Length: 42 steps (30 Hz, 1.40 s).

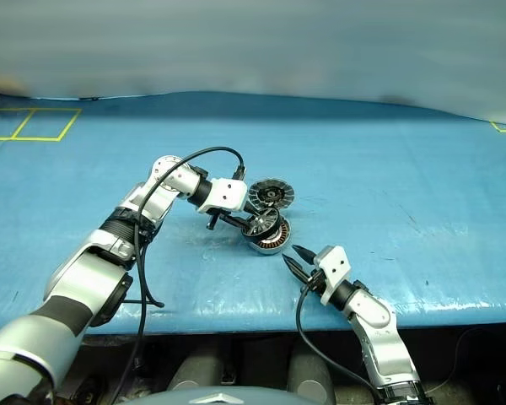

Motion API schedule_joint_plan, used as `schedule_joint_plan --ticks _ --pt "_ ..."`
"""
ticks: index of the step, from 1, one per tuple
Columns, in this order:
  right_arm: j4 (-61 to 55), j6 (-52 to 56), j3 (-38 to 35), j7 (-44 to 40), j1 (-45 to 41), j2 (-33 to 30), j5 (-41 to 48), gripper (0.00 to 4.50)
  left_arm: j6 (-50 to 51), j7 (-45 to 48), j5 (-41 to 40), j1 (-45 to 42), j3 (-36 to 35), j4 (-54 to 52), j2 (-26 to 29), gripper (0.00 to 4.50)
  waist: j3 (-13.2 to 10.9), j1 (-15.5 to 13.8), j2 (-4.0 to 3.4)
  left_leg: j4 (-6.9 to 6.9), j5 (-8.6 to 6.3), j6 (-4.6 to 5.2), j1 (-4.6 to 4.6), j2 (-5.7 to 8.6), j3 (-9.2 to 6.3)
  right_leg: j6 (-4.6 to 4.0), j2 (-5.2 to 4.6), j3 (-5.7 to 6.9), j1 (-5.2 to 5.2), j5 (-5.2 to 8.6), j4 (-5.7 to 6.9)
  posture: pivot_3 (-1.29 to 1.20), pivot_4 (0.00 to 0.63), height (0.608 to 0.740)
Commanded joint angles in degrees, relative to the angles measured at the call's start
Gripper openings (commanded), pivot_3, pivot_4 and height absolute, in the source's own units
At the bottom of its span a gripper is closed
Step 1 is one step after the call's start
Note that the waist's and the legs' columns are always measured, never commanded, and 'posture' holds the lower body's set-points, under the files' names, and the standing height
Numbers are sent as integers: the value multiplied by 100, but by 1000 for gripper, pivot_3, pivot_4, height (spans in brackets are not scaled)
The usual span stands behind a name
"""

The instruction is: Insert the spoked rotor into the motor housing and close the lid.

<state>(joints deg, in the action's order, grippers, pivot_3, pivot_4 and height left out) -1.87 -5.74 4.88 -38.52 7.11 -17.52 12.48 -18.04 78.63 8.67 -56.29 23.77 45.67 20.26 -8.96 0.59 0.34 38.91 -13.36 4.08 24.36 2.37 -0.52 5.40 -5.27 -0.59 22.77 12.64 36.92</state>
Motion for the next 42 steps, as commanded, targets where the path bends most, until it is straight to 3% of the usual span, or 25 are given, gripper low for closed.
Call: schedule_joint_plan --ticks 1,31,38,42 --pt "-129 -134 -23 52 -21 25 -2 1527 -96 -63 64 -167 -9 69 -21 1060 0 2 0 0 0 0 0 0 0 0 0 0 0 0 0 0 150 740" --pt "-162 -174 -9 112 6 51 43 1527 -314 -357 288 -276 8 315 -83 1060 0 2 0 1 0 0 0 0 0 2 0 0 -1 -1 0 0 150 740" --pt "-158 -164 0 117 -8 47 23 1527 -604 -639 339 -246 -29 347 -96 3239 0 1 0 1 0 0 0 0 0 2 0 0 0 -1 0 0 150 740" --pt "-173 -160 -5 128 9 49 20 1527 -564 -477 178 -182 -99 248 -48 3239 0 1 0 1 0 0 0 0 0 2 0 0 0 -1 0 0 150 740"
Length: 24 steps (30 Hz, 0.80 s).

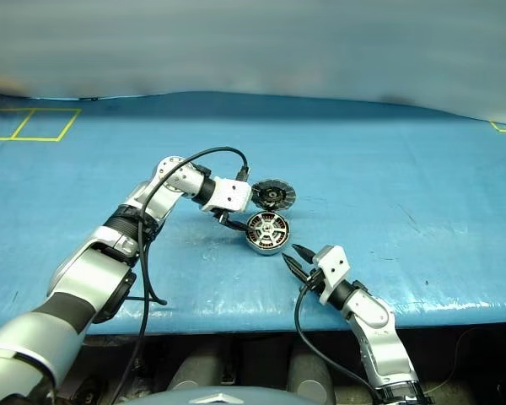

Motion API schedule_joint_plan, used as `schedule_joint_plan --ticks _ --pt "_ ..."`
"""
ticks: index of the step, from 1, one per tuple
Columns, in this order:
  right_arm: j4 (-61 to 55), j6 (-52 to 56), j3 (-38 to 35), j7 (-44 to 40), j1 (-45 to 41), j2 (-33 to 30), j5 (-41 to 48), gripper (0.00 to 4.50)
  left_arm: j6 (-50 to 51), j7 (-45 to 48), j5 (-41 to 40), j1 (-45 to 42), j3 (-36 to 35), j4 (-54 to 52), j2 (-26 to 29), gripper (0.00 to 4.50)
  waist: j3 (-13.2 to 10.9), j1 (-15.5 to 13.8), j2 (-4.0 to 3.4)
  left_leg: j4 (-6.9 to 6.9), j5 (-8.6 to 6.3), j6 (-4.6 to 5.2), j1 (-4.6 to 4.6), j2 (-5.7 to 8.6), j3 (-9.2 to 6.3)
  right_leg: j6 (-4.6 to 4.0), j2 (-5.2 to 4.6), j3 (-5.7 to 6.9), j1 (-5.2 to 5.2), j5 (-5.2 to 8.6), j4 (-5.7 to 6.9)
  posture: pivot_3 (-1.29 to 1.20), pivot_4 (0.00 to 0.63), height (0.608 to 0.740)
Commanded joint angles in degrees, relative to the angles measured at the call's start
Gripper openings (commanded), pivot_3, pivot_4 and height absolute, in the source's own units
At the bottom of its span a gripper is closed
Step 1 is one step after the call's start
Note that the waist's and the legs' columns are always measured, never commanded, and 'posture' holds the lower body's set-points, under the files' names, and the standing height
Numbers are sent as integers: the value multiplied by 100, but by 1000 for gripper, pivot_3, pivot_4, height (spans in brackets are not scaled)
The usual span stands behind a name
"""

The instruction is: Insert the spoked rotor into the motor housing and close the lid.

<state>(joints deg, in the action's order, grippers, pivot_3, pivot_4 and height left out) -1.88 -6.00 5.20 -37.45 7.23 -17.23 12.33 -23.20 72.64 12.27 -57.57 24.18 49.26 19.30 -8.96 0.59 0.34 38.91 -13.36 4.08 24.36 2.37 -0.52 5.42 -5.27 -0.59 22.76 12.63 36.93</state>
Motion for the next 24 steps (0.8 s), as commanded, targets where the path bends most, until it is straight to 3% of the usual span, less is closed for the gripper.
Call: schedule_joint_plan --ticks 1,9,18,21,24 --pt "-181 -134 -38 23 6 21 37 1527 -28 199 -232 -25 -158 -171 79 3239 0 2 0 0 0 0 0 0 0 0 0 0 0 0 0 0 150 740" --pt "-275 -98 -213 194 -5 -21 47 1527 1258 847 -1080 989 -573 -1867 773 3239 -1 53 -5 -5 0 0 0 -2 2 -2 -1 -6 6 0 1 0 150 740" --pt "-146 120 -153 130 -532 -6 99 1527 1957 6 -1465 2610 -1023 -3191 1066 3239 -2 3 -7 -5 0 -4 -3 -1 -2 -21 -10 -6 3 10 2 0 150 740" --pt "113 383 -155 177 -938 6 84 925 1954 -680 -1759 3139 -1414 -3380 782 3281 -2 12 -10 -6 0 -6 -4 -2 -2 -22 -13 -6 7 10 4 0 150 740" --pt "280 519 -144 107 -1193 -29 83 43 2030 -1006 -1975 3435 -1601 -3523 576 3281 -2 -7 -10 -7 0 -7 -4 -1 -4 -22 -23 -4 7 8 4 0 150 740"
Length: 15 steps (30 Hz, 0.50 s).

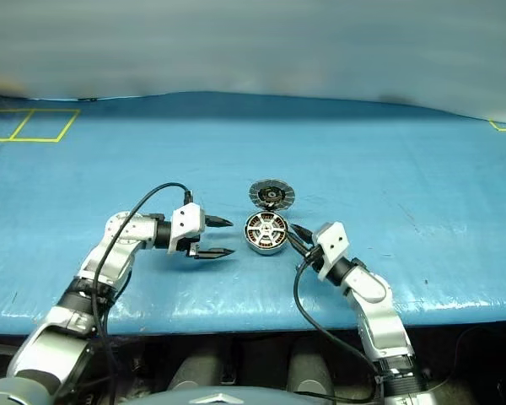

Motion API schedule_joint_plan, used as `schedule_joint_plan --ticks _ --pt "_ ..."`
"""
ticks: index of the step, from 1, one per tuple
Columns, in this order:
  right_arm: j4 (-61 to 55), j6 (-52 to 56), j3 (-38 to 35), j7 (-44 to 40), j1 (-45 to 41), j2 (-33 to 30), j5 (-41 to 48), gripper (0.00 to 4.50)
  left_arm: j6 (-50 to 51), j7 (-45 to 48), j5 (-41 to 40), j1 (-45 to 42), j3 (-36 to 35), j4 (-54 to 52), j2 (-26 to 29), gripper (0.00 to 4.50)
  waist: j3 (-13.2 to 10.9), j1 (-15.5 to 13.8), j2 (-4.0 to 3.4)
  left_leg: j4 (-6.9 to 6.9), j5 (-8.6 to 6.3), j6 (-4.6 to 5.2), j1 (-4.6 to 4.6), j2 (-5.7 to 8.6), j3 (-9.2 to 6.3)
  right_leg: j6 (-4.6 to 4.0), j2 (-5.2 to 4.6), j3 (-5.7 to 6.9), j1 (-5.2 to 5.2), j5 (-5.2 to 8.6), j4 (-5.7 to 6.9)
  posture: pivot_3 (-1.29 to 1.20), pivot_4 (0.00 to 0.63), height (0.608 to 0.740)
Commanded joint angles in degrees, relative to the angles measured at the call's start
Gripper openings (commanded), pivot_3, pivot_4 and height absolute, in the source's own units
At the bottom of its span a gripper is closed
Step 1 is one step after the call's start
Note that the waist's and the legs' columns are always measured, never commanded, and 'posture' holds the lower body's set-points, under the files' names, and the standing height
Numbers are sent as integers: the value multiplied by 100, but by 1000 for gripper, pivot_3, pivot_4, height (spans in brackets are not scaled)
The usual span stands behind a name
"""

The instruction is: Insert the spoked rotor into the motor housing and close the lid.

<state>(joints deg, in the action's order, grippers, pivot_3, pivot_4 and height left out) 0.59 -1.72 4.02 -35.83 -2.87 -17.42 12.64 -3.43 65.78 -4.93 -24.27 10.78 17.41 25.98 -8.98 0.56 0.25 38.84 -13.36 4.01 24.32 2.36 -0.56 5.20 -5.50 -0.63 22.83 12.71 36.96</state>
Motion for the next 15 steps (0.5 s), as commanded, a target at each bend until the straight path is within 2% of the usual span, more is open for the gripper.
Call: schedule_joint_plan --ticks 1,7,15 --pt "122 137 6 -44 -306 -9 -5 43 -46 -475 -215 215 -283 -349 -132 3281 0 -11 0 0 0 -1 0 0 -1 1 0 2 0 -1 0 0 150 740" --pt "513 304 329 -139 -899 -12 -328 43 -419 -1127 -175 661 -336 -398 -386 3281 2 10 -3 -9 0 -9 0 2 1 4 -3 -1 6 -7 -1 0 150 740" --pt "801 342 519 -149 -1328 110 -557 43 -489 -1297 -250 885 -285 -433 -454 3281 2 4 -2 -61 19 -36 0 4 0 -11 -1 -1 33 -14 -2 0 150 740"
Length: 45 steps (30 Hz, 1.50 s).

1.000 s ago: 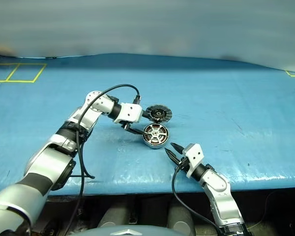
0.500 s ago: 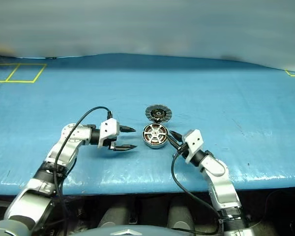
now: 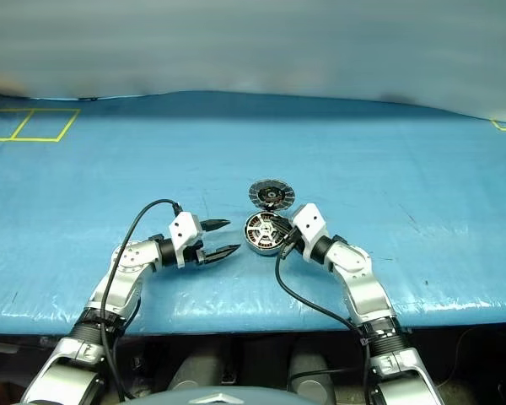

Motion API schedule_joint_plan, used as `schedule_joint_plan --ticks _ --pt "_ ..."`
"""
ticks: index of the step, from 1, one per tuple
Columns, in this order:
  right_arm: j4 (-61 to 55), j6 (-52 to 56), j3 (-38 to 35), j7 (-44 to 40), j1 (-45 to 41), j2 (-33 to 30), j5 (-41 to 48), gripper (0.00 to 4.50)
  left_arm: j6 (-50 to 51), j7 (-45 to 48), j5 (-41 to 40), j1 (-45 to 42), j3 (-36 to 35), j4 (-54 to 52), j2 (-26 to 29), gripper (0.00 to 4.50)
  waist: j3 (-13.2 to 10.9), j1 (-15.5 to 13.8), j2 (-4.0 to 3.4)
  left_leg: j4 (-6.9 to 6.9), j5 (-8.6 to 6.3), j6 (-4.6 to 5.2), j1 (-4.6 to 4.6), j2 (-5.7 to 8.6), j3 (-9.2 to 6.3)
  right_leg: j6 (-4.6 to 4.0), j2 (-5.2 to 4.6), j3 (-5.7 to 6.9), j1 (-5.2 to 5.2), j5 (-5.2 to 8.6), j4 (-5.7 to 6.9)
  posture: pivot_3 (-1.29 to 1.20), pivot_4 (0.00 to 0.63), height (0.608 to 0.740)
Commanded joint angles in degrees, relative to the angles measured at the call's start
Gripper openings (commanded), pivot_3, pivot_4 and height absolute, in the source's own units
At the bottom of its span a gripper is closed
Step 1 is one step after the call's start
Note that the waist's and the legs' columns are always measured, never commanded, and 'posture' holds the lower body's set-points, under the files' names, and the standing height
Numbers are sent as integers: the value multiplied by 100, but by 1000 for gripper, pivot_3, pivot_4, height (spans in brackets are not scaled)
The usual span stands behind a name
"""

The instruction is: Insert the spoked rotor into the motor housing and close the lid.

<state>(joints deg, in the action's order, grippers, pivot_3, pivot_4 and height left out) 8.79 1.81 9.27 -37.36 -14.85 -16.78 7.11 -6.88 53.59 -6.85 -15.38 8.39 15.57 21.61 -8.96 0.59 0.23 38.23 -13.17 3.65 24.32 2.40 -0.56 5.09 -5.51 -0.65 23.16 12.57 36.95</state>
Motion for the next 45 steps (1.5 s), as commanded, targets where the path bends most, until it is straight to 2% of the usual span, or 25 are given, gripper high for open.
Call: schedule_joint_plan --ticks 1,5,7,12,15,19,22,26,31,35,41,45 --pt "-5 7 3 -4 -151 57 -12 43 -143 -86 -61 4 -40 -251 -16 3281 0 5 0 -6 1 -1 0 0 1 -1 1 0 4 0 0 0 150 740" --pt "181 185 128 71 -226 28 -251 43 -306 -240 35 28 -12 -198 -31 3281 2 17 -1 -24 4 -6 0 0 4 -4 5 -2 16 0 1 0 150 740" --pt "345 415 300 246 -248 -79 -648 43 -264 -192 -37 72 22 -227 -50 3281 6 13 -2 -28 5 -6 0 0 3 -6 7 0 16 1 1 0 150 740" --pt "41 601 672 187 -21 -305 -1035 43 -316 -263 2 144 60 -244 -53 3281 23 4 -6 -29 4 -6 -25 0 4 -10 8 2 -12 3 -1 0 150 740" --pt "-149 376 352 282 97 -65 -606 43 -309 -281 -47 168 56 -246 -71 3281 27 8 -1 -35 2 -5 -74 -1 2 -42 4 6 -63 22 -10 0 150 740" --pt "-770 203 -97 15 412 197 245 43 -324 -306 -67 237 39 -269 -91 3281 26 12 -1 -36 3 -4 -70 -2 -2 -38 5 4 -56 20 -8 0 150 740" --pt "-1224 487 -271 -55 697 -41 408 43 -540 -466 27 322 4 -248 -115 3281 24 5 -4 -39 3 -3 -56 -1 -1 -15 6 3 -41 7 -9 0 150 740" --pt "-1340 746 -846 313 803 -504 349 43 -708 -503 -37 416 -4 -205 -132 3281 24 -22 -4 -39 1 -4 -55 0 0 -18 -2 3 -43 9 -12 0 150 740" --pt "-686 701 -1136 722 266 -596 155 43 -747 -563 -94 469 -19 -189 -172 3281 23 17 -4 -38 2 -6 -58 -6 -1 -48 -8 -10 -38 25 -11 0 150 740" --pt "248 286 -1150 647 -561 -321 296 43 -718 -530 -190 487 -21 -195 -192 3281 21 52 -7 -39 5 -6 -60 -7 0 -47 2 -13 -36 23 -8 0 150 740" --pt "939 197 -936 -54 -1427 185 646 43 -220 -378 -498 613 -134 -413 -65 3281 20 42 -6 -46 3 0 -57 -1 -2 -19 18 -9 -32 7 -11 0 150 740" --pt "290 856 -597 -899 -1391 340 1156 43 -80 -437 -578 814 -293 -634 75 3281 19 54 -9 -60 1 -1 -53 -1 -3 -19 4 -8 -22 7 -11 0 150 740"
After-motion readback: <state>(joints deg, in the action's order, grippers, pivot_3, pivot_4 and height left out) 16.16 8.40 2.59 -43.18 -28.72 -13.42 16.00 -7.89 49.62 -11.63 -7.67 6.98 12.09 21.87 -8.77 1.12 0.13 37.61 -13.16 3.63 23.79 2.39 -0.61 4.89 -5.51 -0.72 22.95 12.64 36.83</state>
